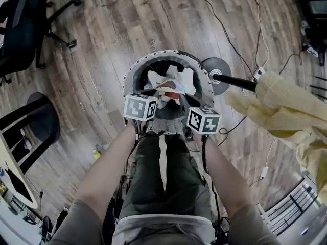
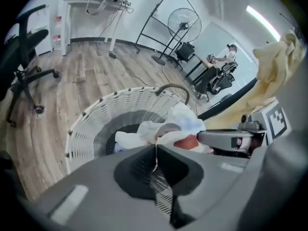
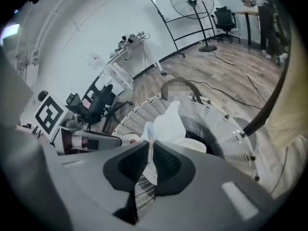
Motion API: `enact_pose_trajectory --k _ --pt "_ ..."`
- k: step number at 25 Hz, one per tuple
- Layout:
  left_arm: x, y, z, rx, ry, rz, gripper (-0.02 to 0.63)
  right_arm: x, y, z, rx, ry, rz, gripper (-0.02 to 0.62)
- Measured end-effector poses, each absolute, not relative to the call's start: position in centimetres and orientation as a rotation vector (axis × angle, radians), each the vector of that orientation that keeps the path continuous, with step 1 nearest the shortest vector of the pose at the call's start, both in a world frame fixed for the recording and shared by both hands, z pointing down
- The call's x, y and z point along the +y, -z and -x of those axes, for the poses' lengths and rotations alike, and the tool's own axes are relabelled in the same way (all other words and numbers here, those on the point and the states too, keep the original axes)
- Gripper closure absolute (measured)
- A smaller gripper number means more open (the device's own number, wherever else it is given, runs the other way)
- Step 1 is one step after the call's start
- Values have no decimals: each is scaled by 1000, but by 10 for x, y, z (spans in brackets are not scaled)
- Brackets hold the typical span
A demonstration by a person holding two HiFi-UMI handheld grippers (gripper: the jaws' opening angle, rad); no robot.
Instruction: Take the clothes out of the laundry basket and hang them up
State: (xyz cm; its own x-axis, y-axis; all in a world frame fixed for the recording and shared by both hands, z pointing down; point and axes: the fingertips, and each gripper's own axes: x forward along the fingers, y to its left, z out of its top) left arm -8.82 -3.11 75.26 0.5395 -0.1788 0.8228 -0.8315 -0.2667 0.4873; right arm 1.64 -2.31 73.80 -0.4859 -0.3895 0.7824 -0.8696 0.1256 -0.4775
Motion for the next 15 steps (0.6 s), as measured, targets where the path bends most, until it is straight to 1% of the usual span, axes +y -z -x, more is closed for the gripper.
enact_pose_trajectory --k 6,10,15 --pt "-39 -659 92 -853 -748 -1844 594 -25 -631 -9 -2008 -1171 -1191 540" --pt "-37 -595 103 -882 -693 -1862 595 -20 -563 3 -2071 -996 -1153 540" --pt "-25 -524 99 -914 -719 -1911 594 -15 -488 3 -2132 -873 -1114 540"
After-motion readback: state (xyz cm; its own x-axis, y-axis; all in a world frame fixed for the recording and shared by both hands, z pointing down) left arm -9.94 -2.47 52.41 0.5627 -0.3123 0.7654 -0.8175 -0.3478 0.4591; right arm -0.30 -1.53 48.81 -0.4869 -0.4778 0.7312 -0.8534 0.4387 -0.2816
